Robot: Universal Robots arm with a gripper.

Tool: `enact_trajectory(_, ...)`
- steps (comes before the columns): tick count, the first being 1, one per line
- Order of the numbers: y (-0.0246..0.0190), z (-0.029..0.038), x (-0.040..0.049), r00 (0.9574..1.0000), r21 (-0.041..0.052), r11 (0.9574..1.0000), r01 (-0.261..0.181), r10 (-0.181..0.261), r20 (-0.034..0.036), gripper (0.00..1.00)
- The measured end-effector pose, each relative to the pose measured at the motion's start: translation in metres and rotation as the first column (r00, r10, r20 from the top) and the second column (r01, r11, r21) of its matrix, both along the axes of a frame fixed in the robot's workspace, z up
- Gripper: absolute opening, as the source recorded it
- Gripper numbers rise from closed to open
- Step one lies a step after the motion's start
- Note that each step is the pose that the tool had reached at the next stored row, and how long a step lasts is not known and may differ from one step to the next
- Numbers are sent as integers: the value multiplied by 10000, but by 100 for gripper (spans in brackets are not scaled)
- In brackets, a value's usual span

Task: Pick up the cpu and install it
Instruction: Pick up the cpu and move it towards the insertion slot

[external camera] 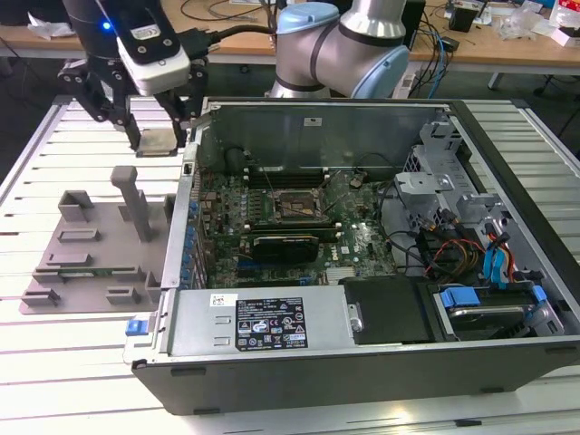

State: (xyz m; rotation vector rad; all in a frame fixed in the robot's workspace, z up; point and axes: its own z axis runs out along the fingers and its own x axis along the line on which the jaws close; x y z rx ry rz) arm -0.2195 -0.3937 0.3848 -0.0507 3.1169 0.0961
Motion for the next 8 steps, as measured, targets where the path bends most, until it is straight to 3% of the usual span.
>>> enact_trajectory(5,0,0,292,10000,0,10000,1,-1,0,55)
enact_trajectory(8,0,0,417,10000,0,10000,0,0,0,55)
